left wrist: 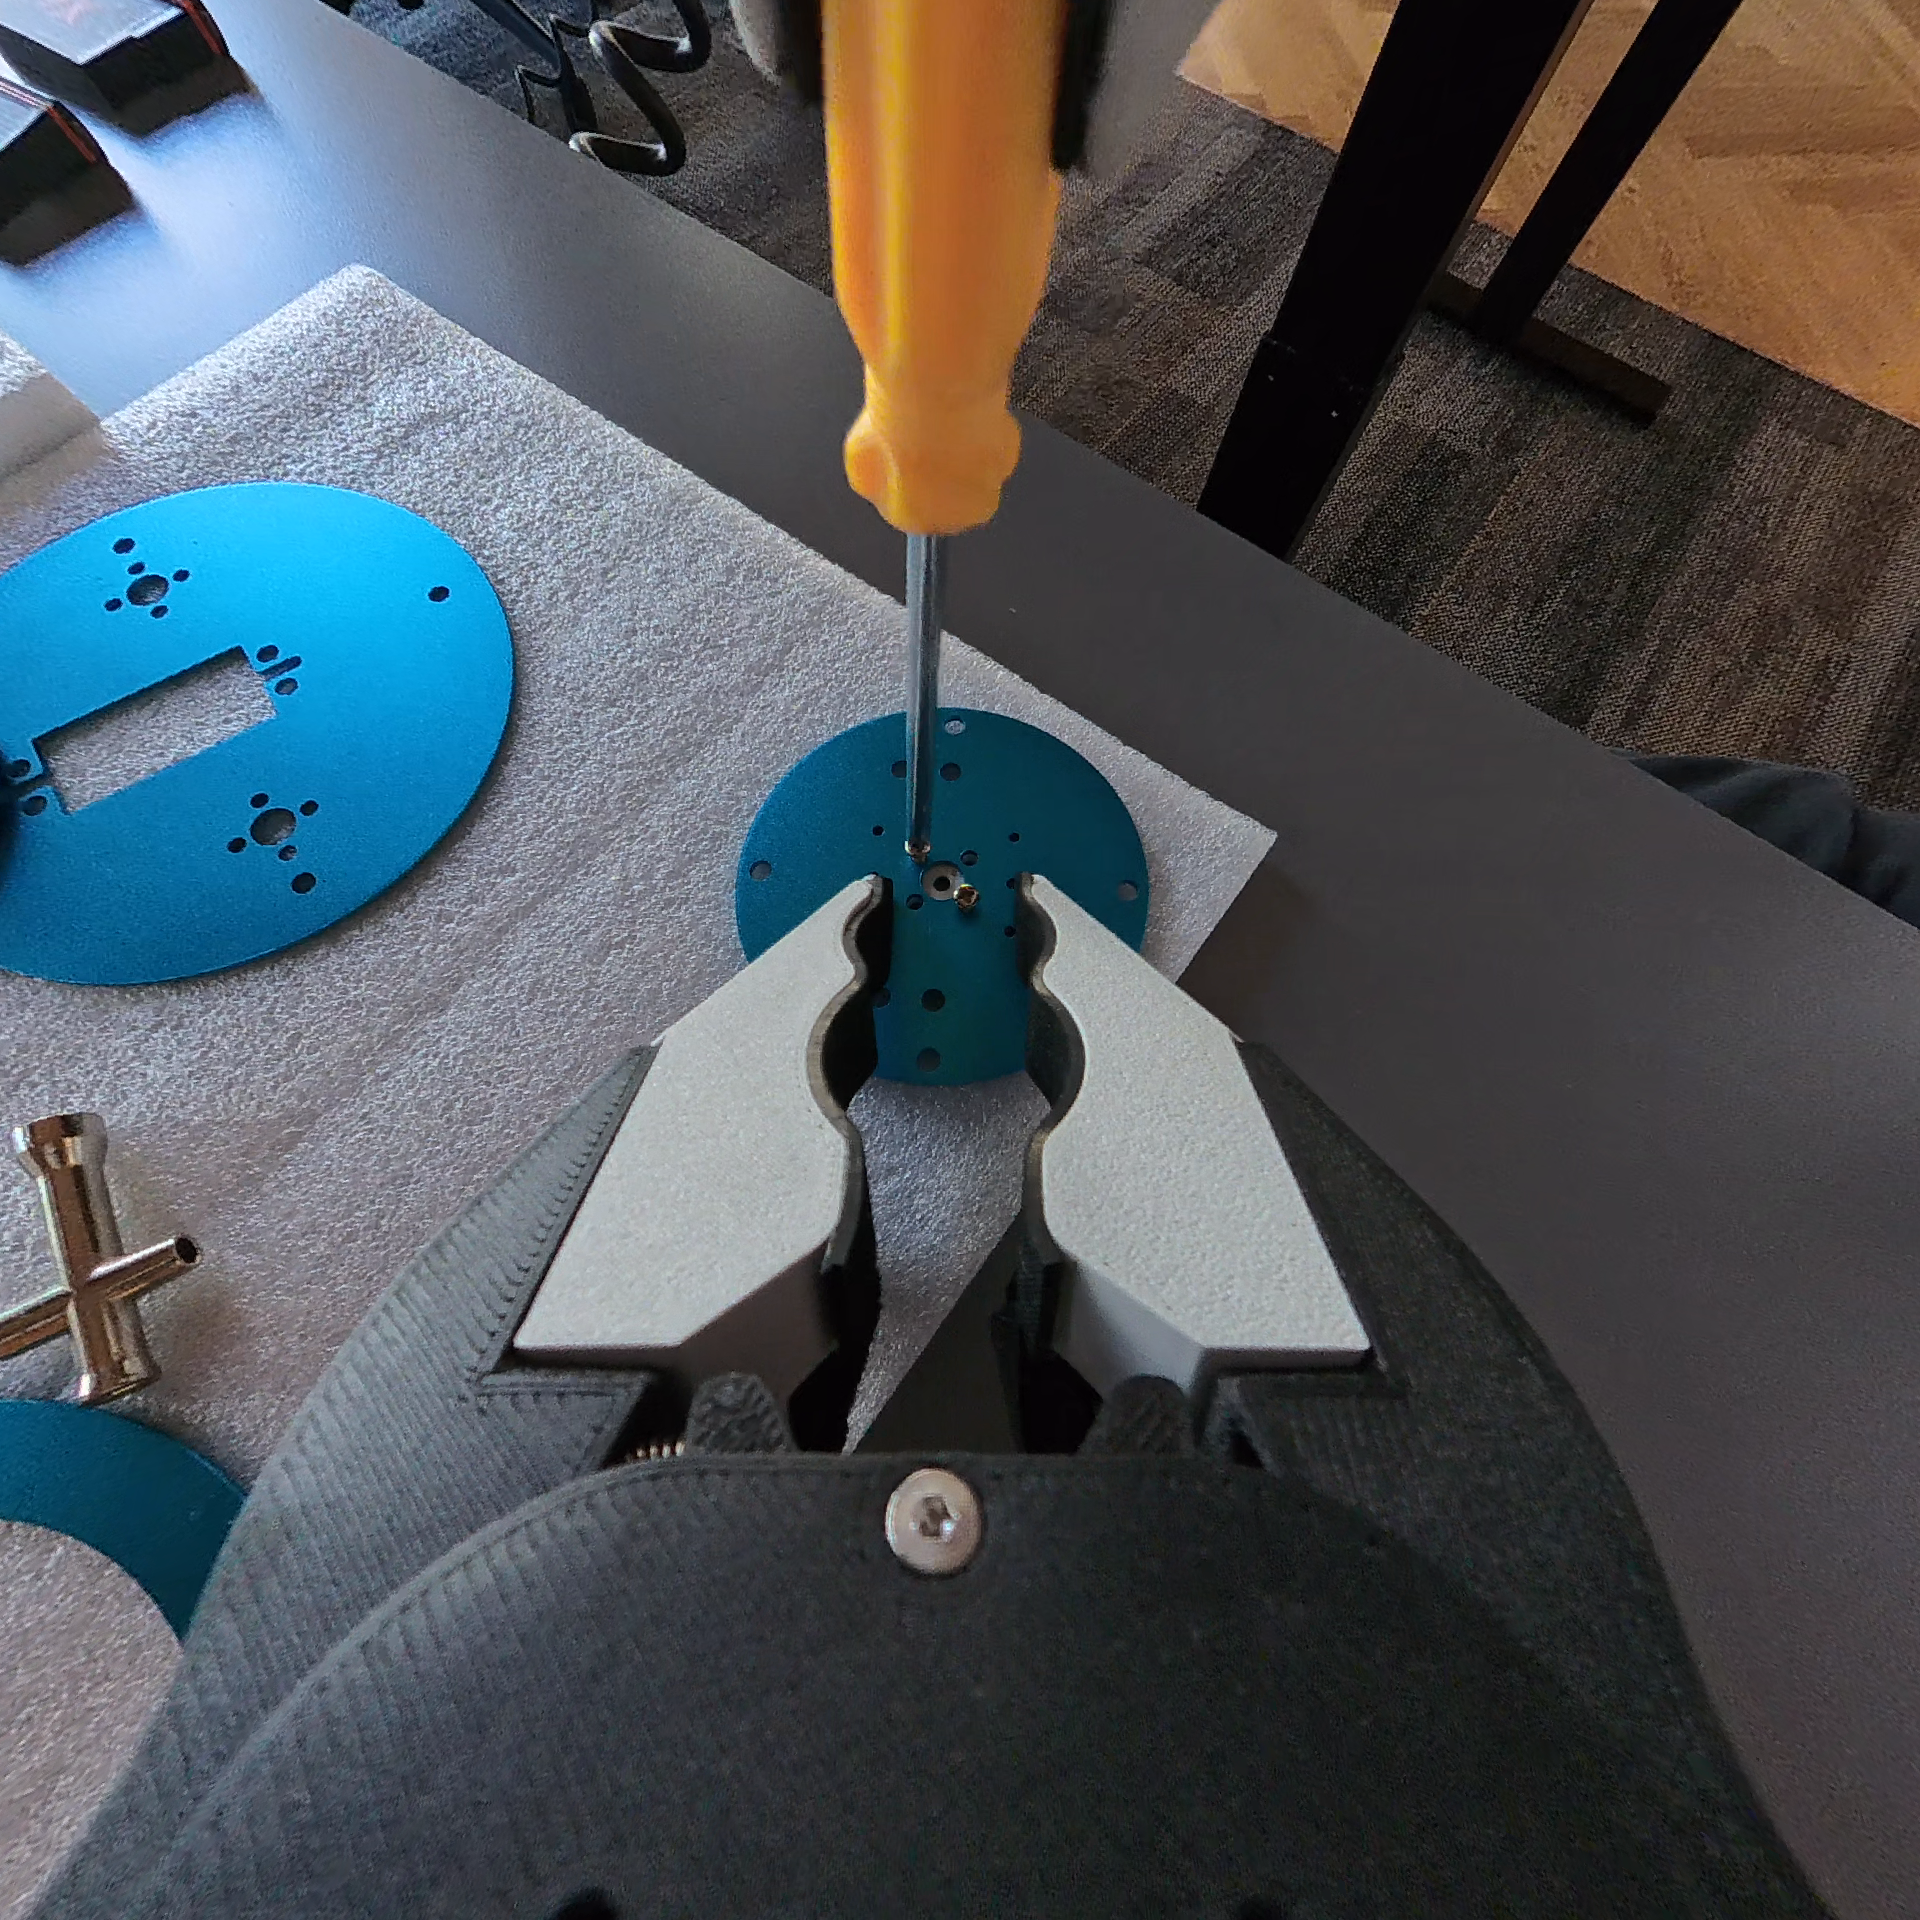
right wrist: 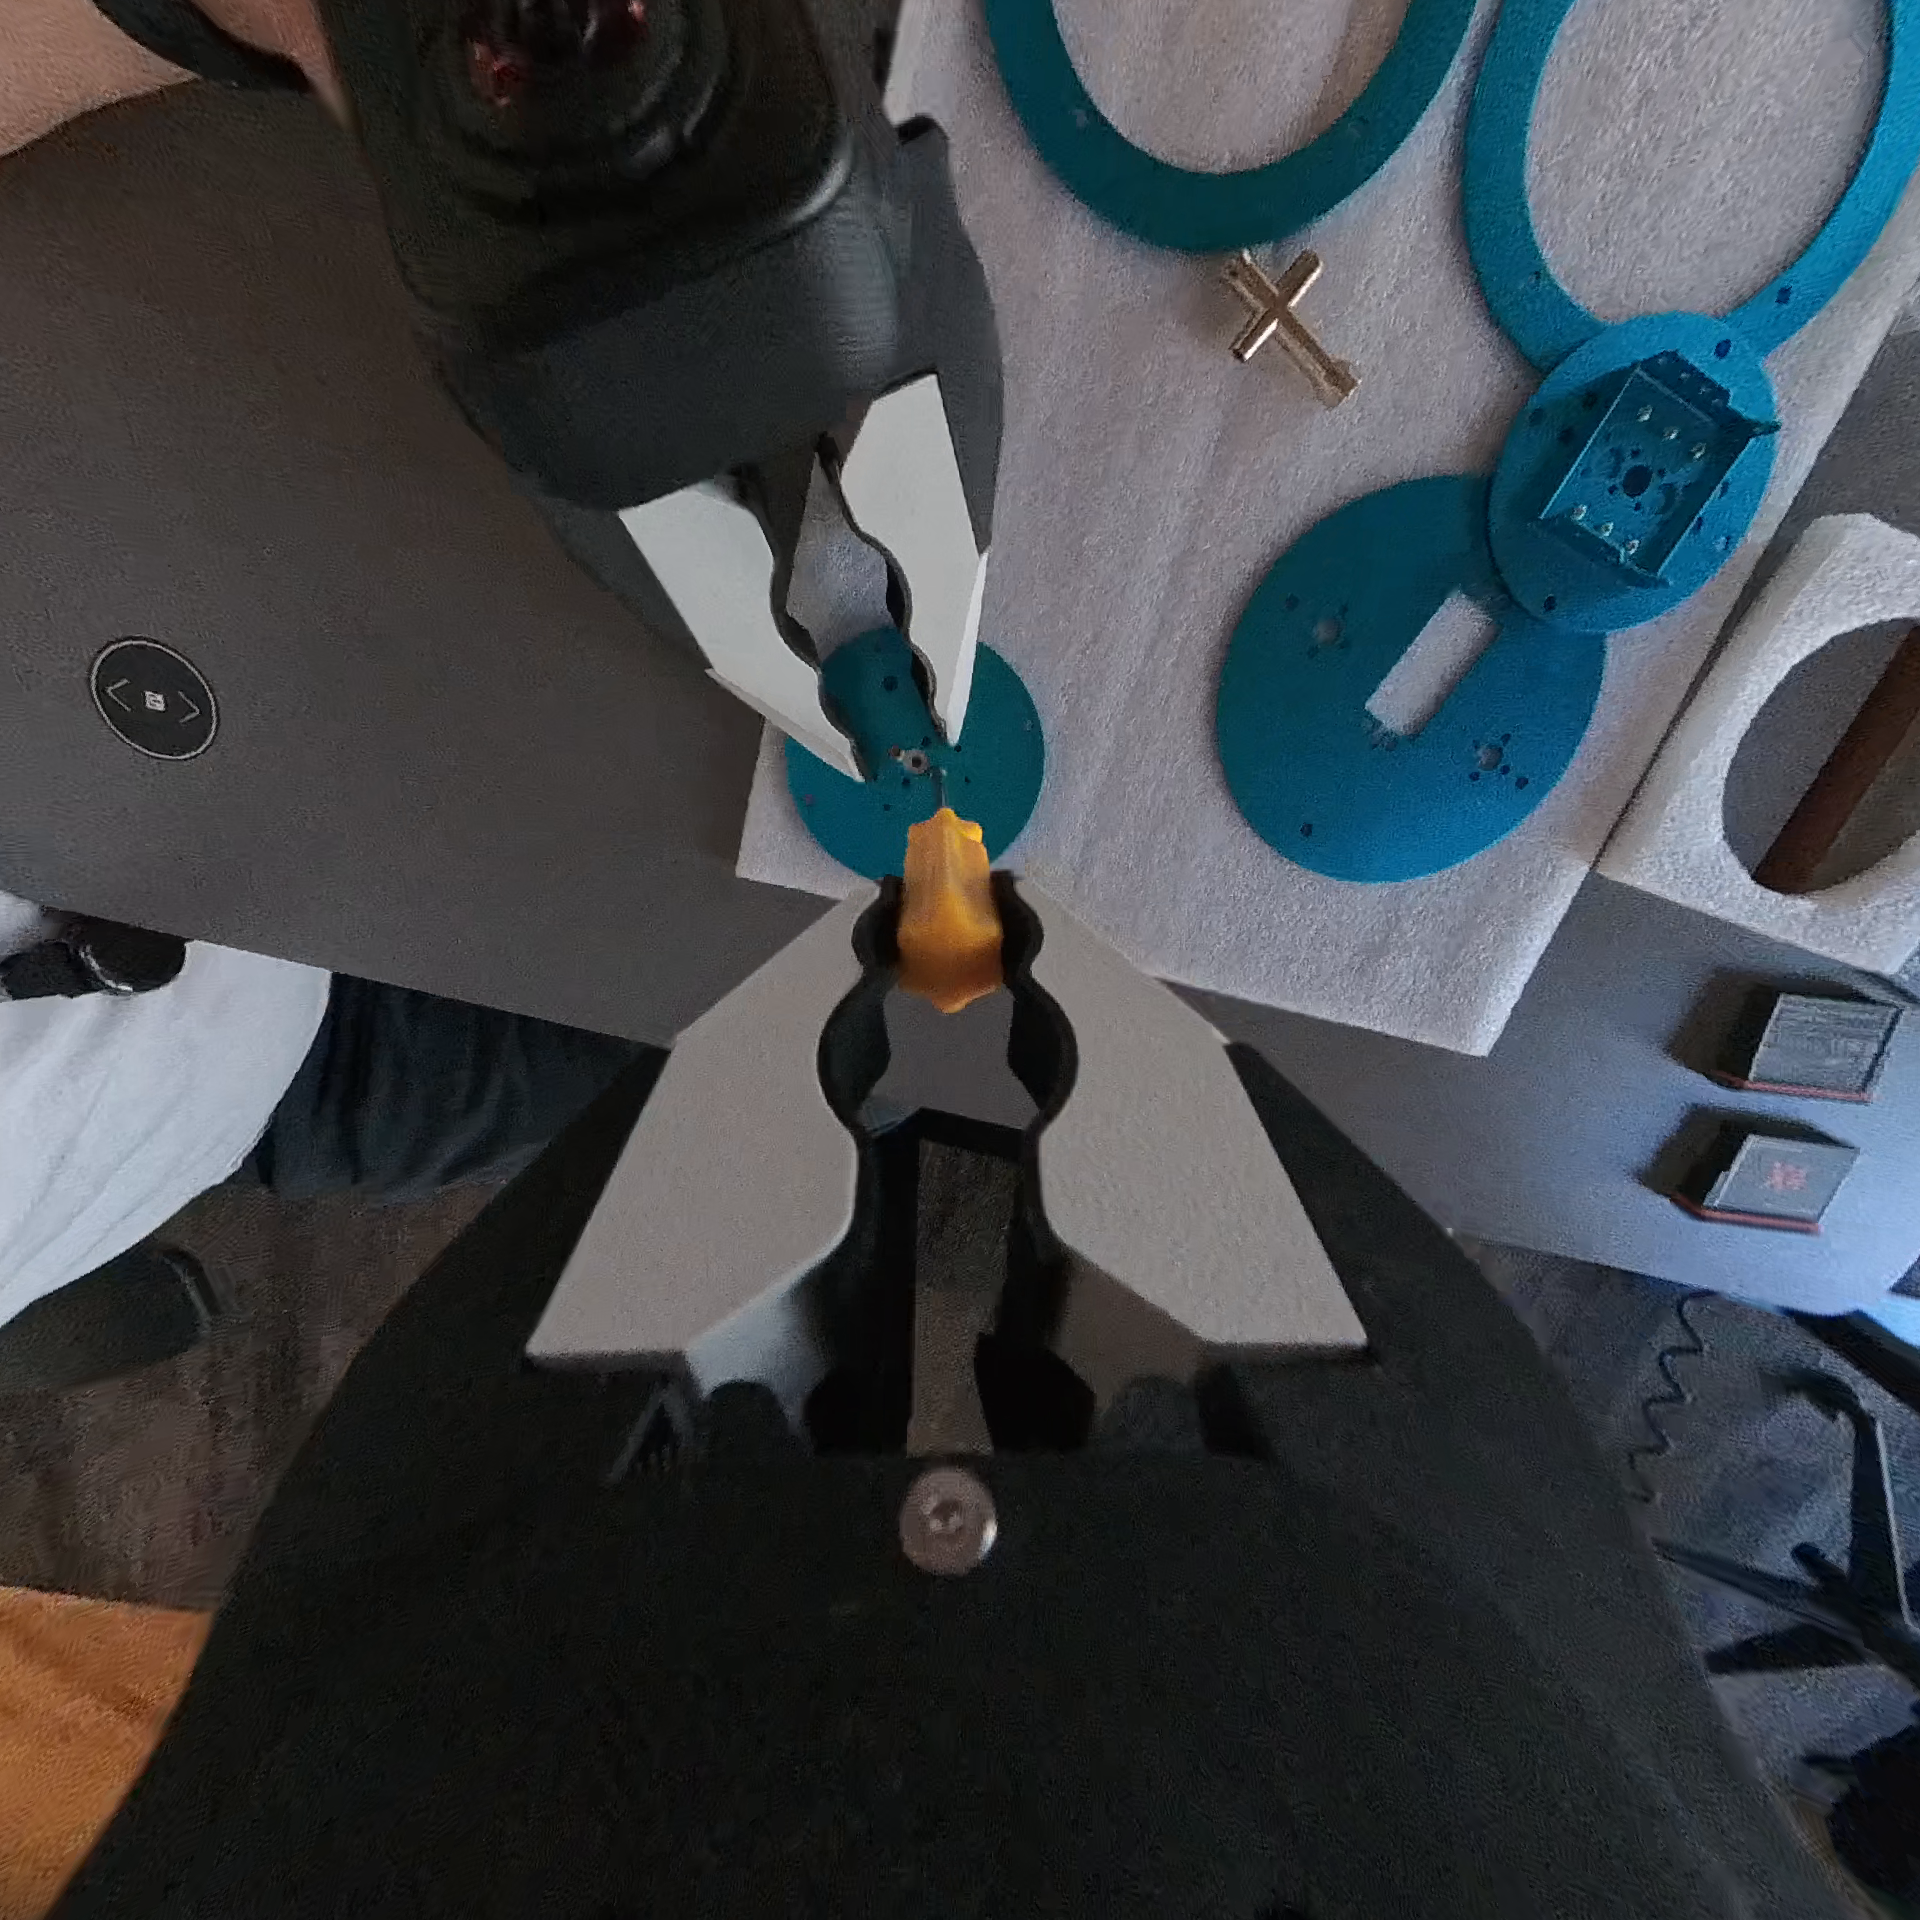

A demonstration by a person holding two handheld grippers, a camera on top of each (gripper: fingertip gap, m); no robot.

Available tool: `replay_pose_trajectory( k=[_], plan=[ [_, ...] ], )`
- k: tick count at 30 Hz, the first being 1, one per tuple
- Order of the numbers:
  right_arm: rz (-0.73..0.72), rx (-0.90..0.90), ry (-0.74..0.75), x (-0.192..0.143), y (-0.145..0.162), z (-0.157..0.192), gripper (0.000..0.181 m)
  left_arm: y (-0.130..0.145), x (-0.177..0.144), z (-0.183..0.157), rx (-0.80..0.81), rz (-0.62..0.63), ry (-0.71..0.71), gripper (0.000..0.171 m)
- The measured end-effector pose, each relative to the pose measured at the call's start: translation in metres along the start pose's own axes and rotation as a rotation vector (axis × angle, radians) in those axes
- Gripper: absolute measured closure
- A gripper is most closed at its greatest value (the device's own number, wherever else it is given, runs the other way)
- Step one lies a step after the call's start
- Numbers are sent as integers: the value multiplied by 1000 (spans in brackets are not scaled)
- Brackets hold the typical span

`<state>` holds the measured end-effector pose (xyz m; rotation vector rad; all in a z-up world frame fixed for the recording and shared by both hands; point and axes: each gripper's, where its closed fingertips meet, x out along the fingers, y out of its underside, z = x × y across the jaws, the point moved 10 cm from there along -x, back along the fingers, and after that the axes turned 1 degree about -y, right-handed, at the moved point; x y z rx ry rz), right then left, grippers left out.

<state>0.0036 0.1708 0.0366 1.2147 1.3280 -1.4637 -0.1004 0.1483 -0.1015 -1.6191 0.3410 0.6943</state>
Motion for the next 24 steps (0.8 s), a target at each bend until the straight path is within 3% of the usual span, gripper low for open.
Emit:
replay_pose_trajectory(
  k=[5,7,17,24],
  plan=[
    [20,420,-6,0,3,-7,164,0,0,0,4,0,-2,149],
    [6,502,-12,0,6,-8,164,0,0,0,7,0,-3,149],
    [62,333,3,-1,1,-1,164,1,-1,-1,5,-2,6,147],
    [99,383,-23,-1,2,-5,164,1,-1,0,6,-2,7,147]
  ],
)
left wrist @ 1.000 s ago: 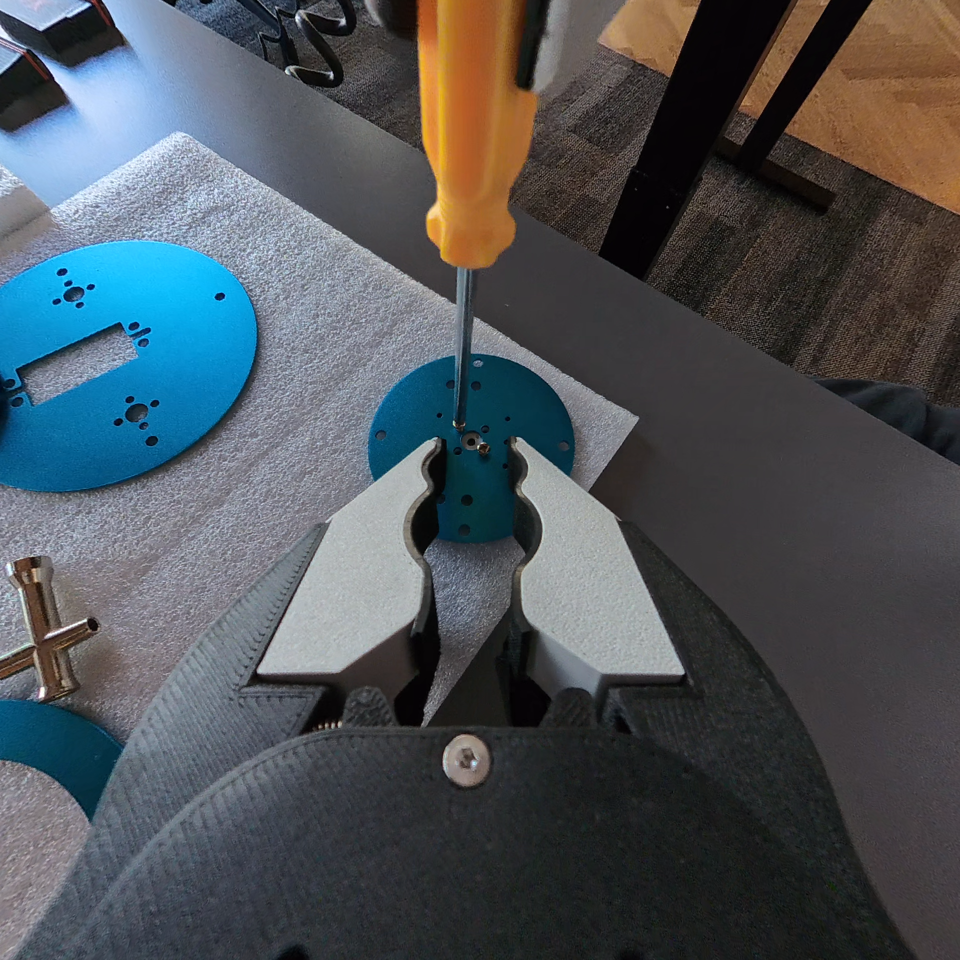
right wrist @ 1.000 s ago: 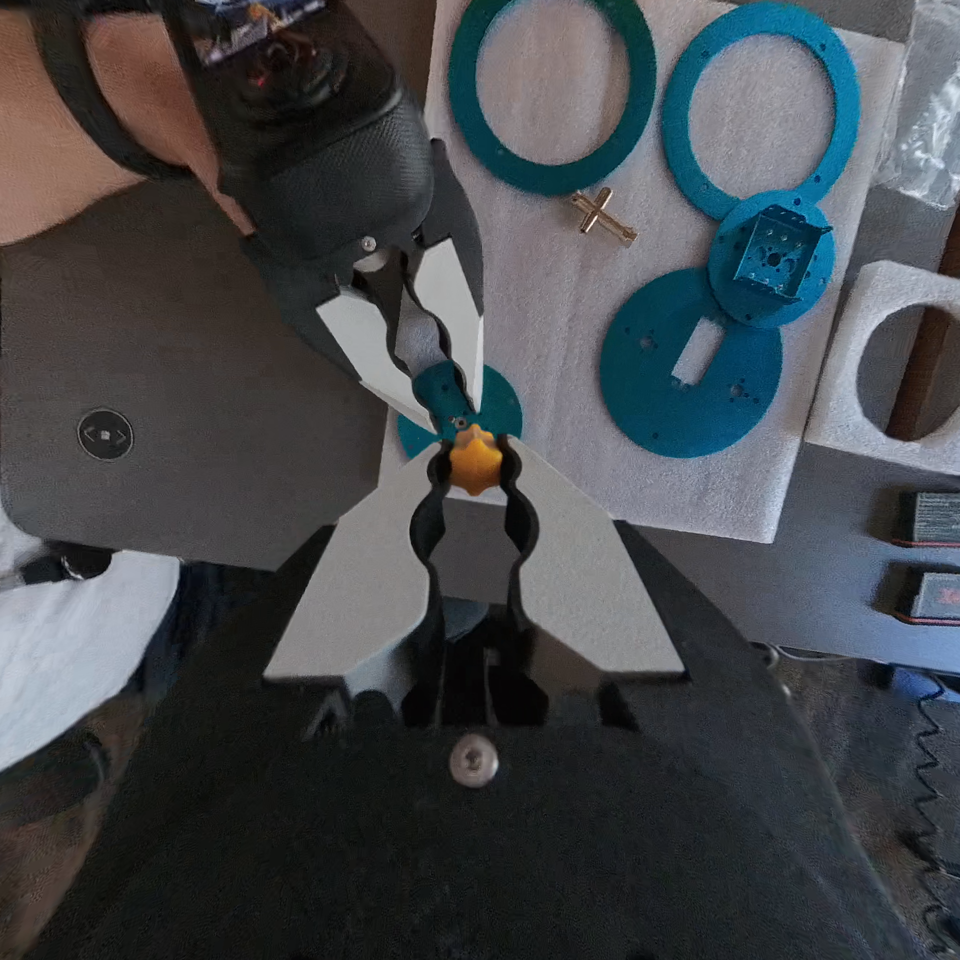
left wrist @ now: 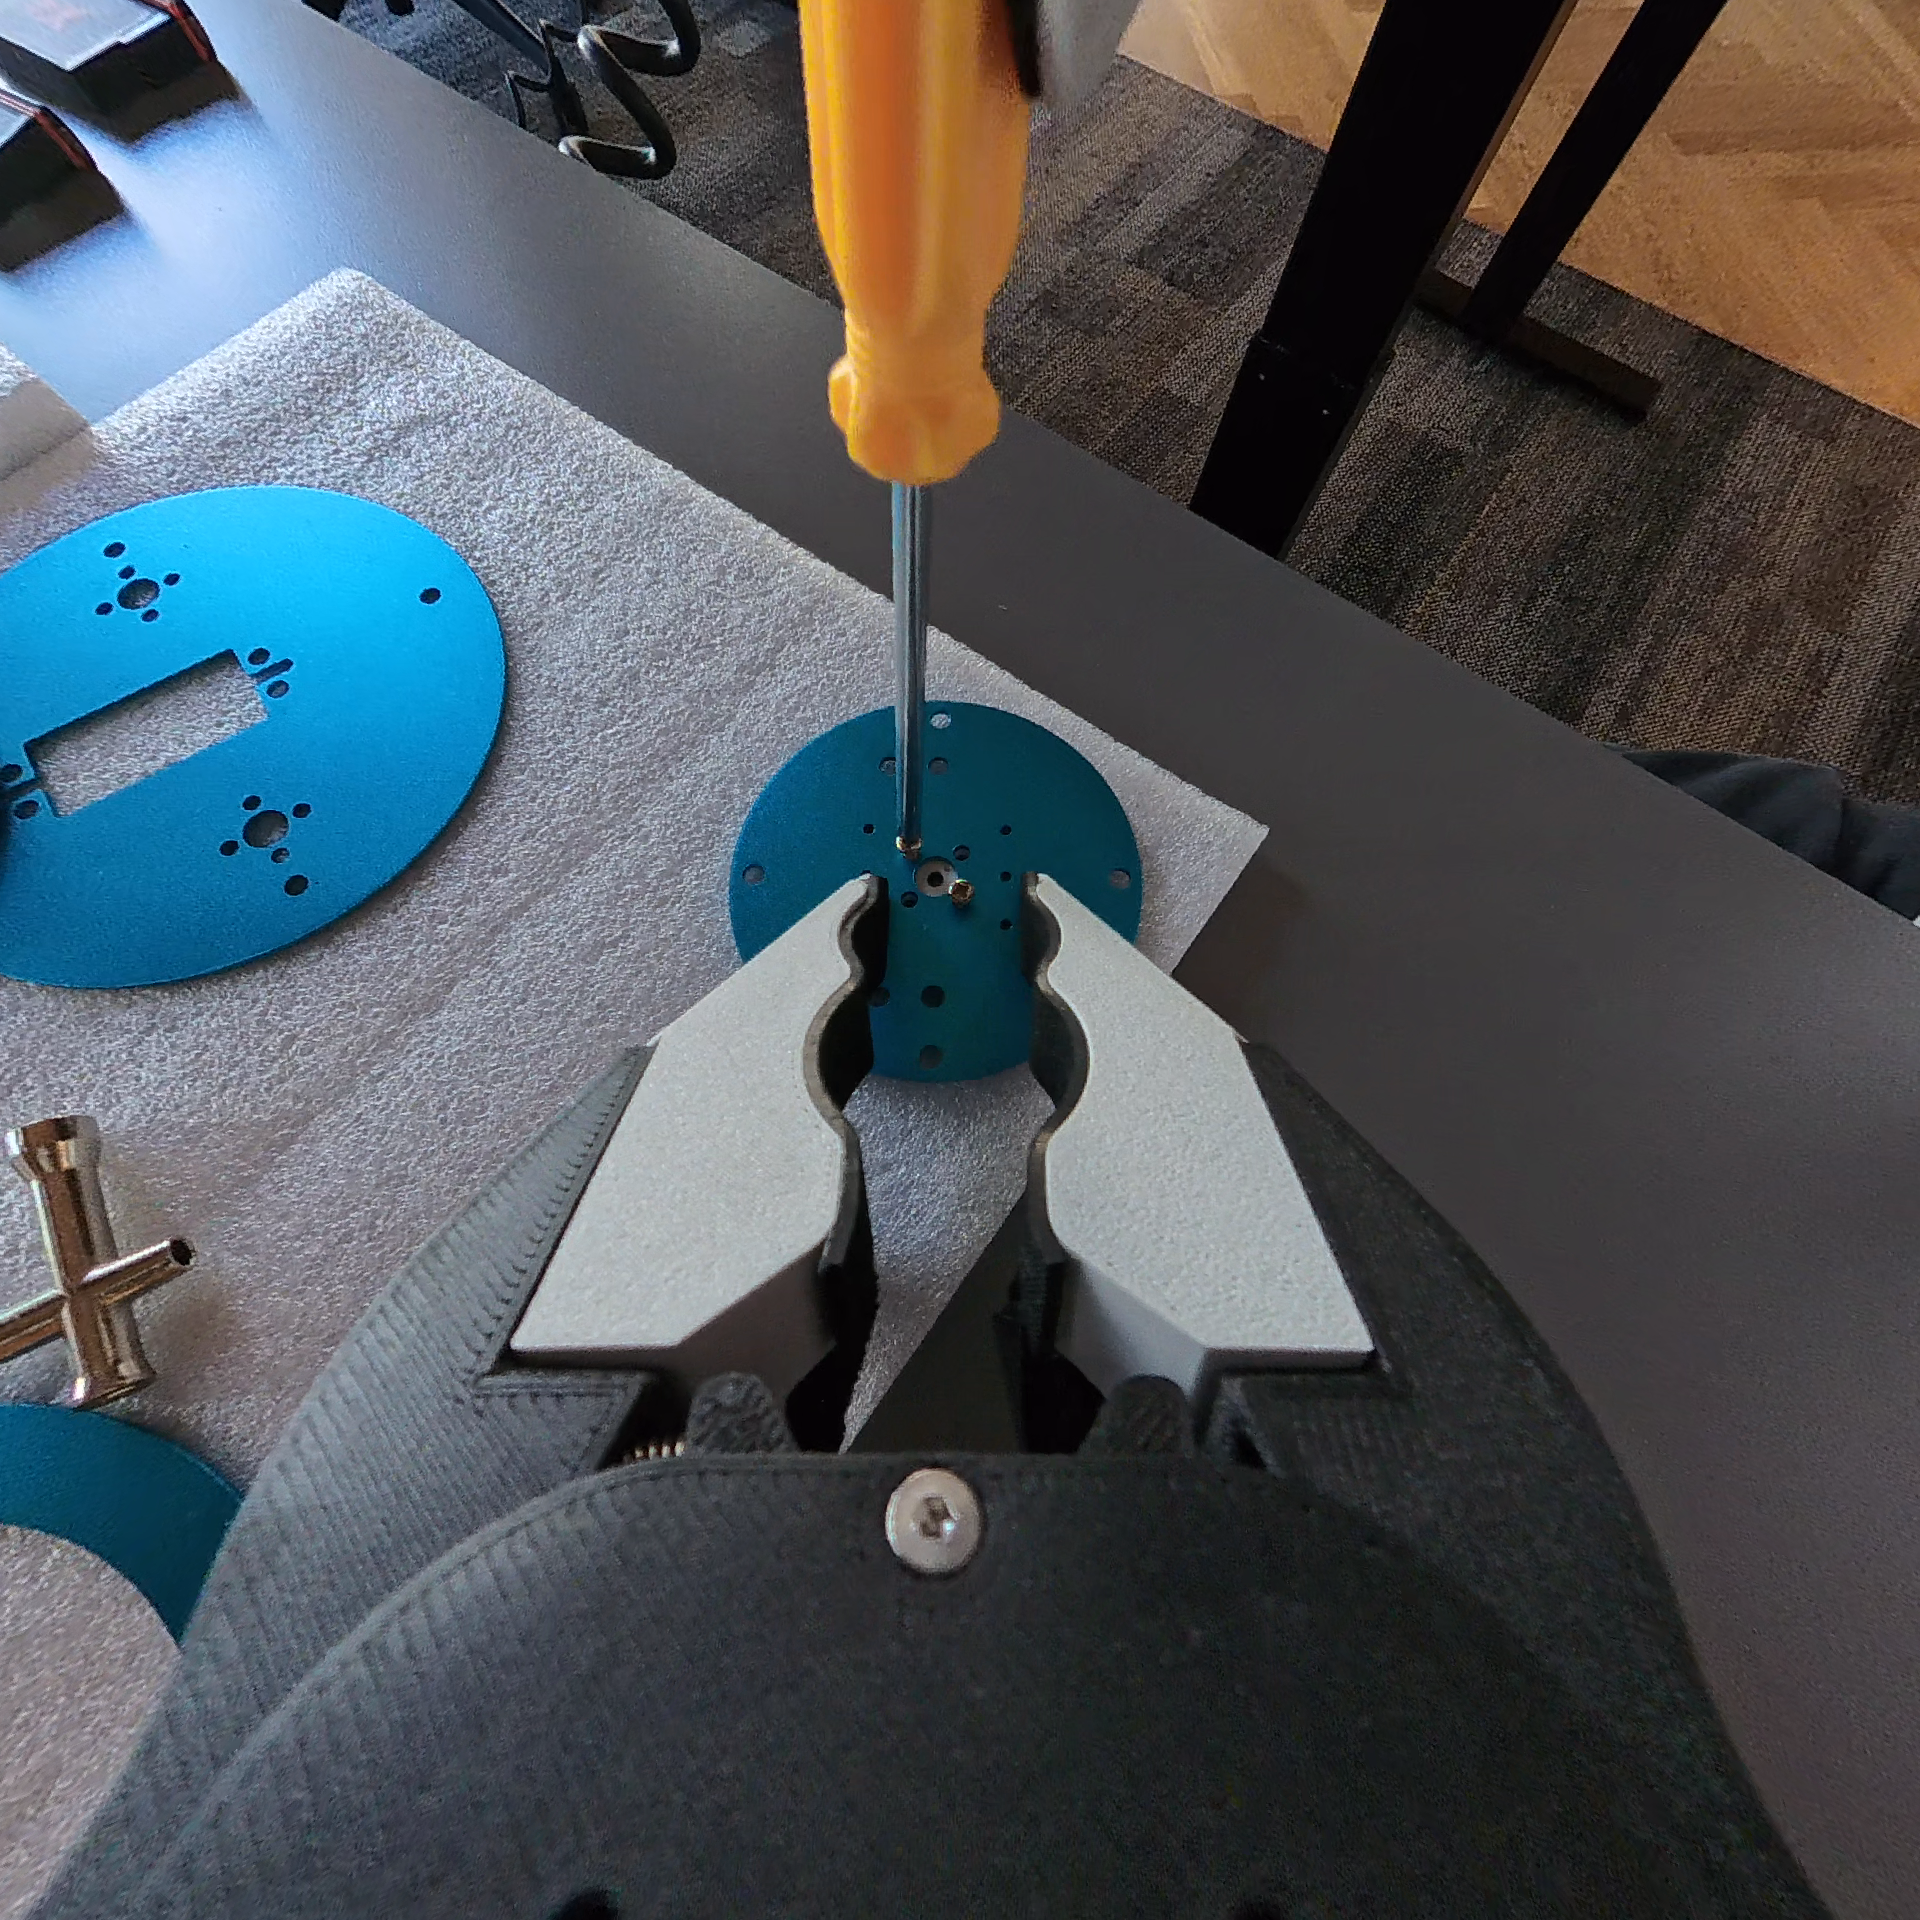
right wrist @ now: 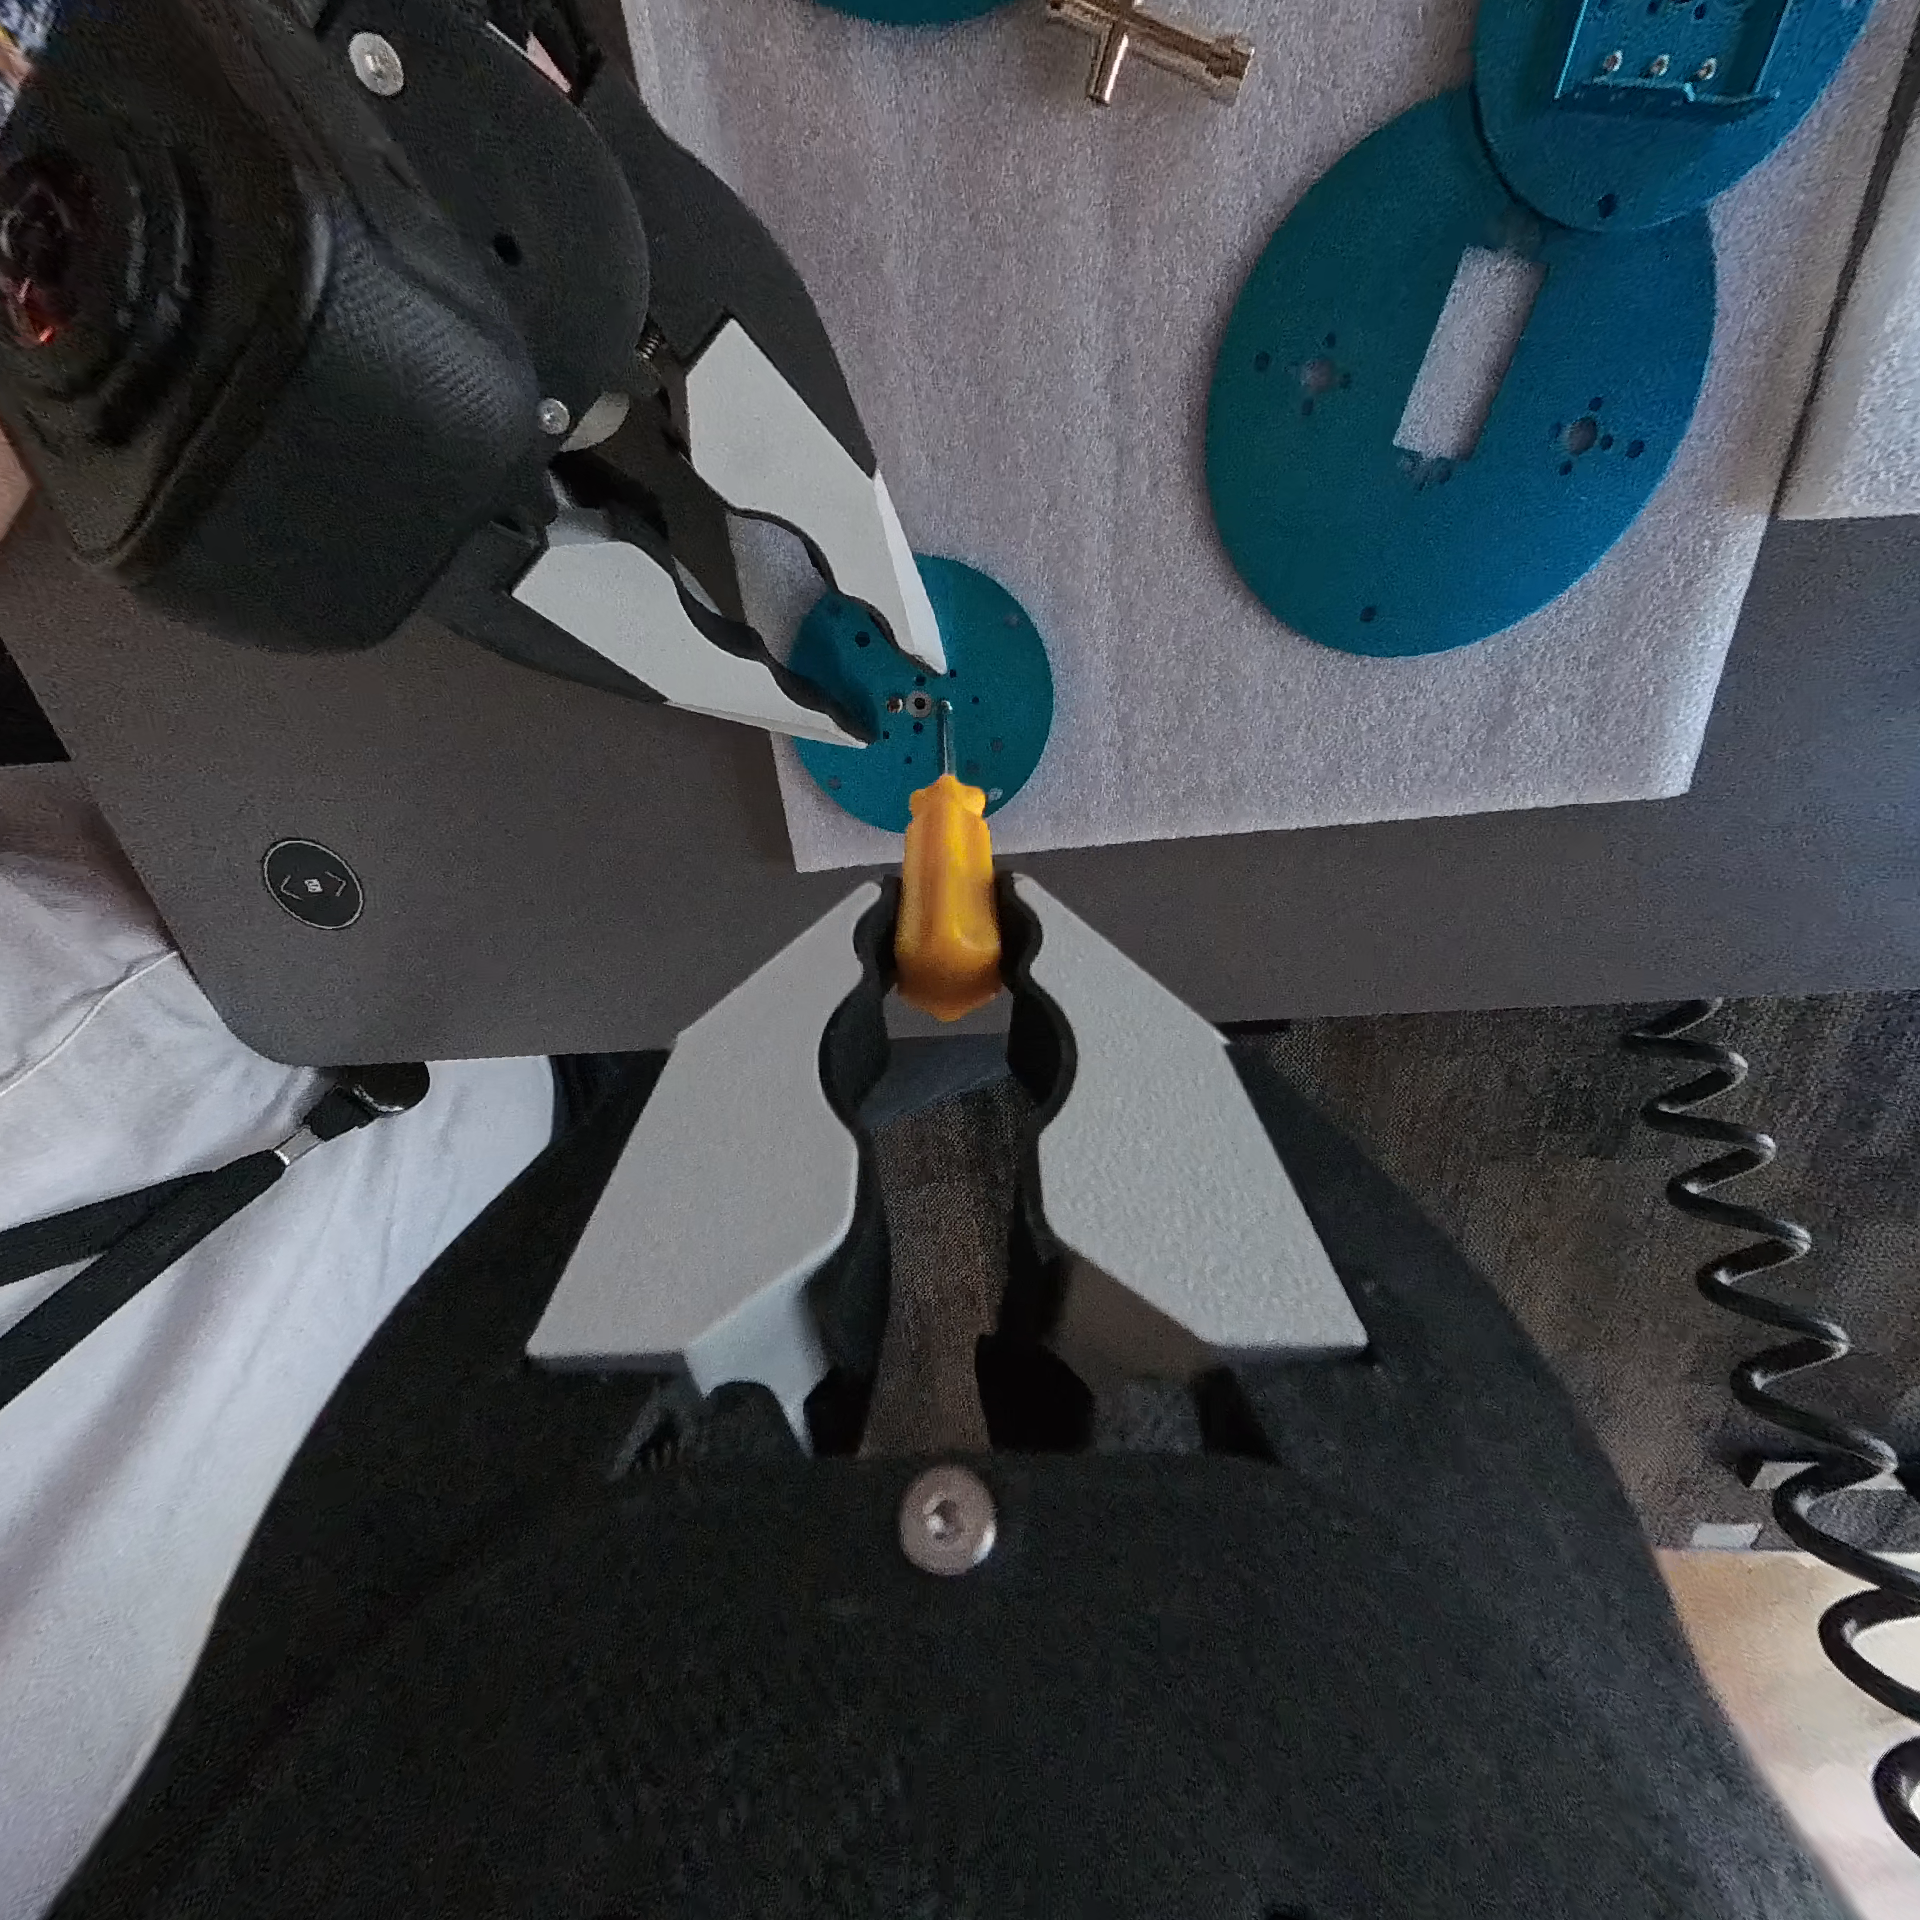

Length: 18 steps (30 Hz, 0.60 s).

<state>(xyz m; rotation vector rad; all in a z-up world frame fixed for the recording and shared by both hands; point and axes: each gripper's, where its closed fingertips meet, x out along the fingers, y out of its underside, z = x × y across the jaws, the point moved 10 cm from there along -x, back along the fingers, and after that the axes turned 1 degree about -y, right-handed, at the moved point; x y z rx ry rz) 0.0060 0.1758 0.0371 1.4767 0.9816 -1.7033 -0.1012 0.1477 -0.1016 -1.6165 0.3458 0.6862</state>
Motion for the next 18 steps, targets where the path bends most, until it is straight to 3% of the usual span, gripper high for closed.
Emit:
replay_pose_trajectory(
  k=[12,17,18],
  plan=[
    [20,-25,-18,0,0,-3,164,0,1,1,-12,1,-7,155],
    [-42,-38,-7,-12,-3,-5,164,0,1,1,-10,1,-3,154],
    [-59,-40,-1,-18,-3,-5,164,0,0,0,-8,-1,17,147]
  ],
)
